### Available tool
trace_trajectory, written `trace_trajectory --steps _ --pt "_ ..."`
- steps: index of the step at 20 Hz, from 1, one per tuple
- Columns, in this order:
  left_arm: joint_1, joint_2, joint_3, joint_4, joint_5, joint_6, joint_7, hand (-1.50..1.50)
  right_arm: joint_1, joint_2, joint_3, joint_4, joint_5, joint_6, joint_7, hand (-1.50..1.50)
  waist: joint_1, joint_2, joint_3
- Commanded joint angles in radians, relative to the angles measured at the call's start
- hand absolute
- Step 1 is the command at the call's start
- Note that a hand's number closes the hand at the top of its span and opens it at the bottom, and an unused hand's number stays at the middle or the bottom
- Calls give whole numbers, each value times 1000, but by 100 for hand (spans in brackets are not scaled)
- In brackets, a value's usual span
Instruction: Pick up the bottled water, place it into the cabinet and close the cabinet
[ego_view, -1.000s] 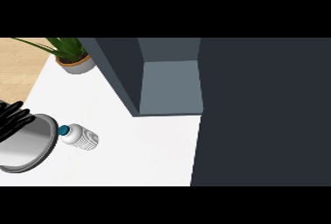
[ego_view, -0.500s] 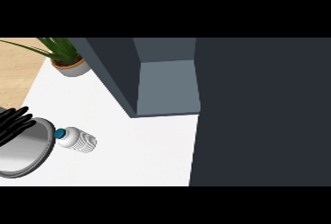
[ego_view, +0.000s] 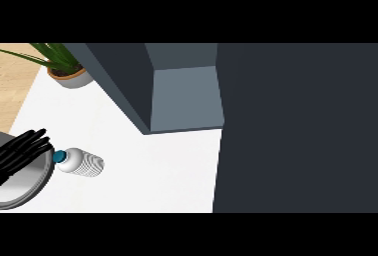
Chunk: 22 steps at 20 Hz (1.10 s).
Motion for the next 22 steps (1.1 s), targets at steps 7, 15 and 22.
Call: trace_trajectory --steps 7,15,22 --pt "-247 -124 -13 505 -256 -61 -255 -150 18 -26 -34 -59 13 -14 13 -150 3 14 -30" --pt "-243 -158 0 561 -365 -19 -376 -150 1 -13 19 -69 24 -38 42 -150 -5 16 -34" --pt "-257 -206 21 567 -385 17 -415 -150 -13 -30 -7 -57 23 -45 36 -150 -2 16 -32"
